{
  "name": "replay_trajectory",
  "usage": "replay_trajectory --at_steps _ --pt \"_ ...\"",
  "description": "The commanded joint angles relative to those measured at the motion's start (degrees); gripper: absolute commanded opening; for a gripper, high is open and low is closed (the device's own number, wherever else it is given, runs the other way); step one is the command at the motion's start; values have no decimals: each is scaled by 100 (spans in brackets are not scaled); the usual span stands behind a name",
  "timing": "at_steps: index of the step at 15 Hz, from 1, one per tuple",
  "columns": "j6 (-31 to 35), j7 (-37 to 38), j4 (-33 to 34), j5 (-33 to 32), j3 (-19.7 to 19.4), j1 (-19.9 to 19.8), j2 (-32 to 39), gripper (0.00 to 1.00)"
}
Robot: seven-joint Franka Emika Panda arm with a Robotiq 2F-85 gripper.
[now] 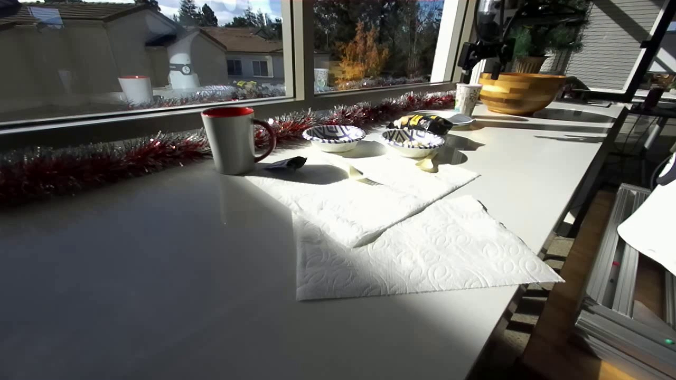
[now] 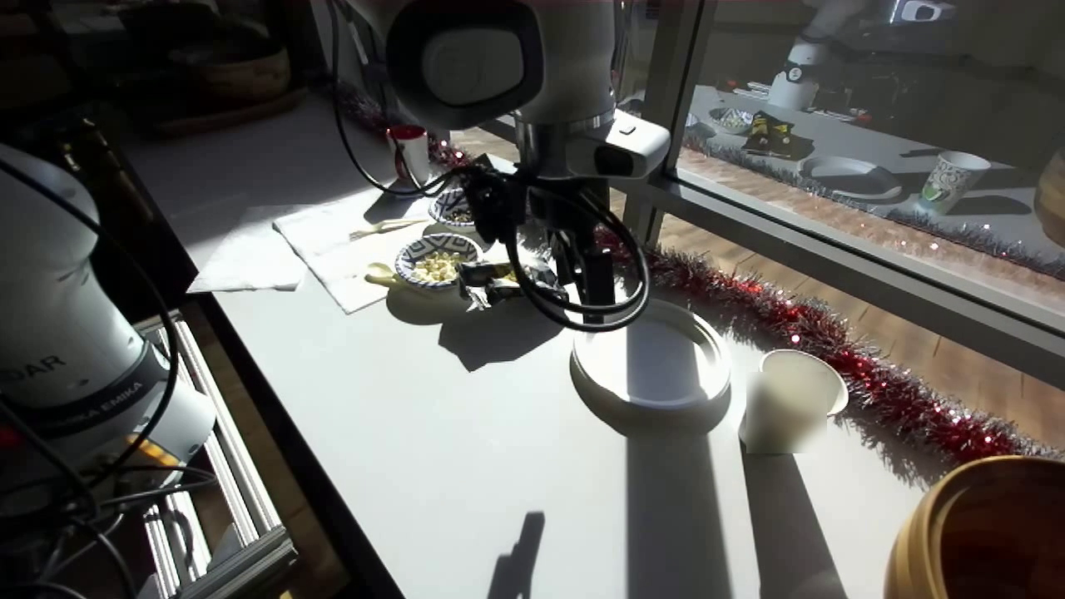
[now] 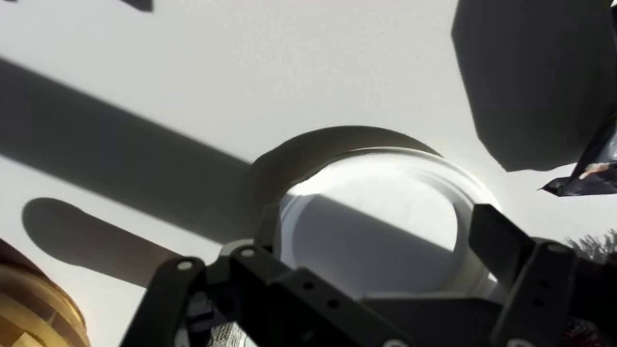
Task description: Pour the beans on the plate into the bowl
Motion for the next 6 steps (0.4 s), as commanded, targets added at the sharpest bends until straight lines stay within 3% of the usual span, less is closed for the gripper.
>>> replay_trajectory --at_steps 1,3,4,6 --pt "-667 281 -5 -1552 -118 532 -844 100" --pt "-1112 303 -91 -2311 159 575 -1554 100" --pt "-607 34 13 -1385 1160 -637 -458 100" --pt "-834 -18 -17 -1603 1271 -570 -755 100"
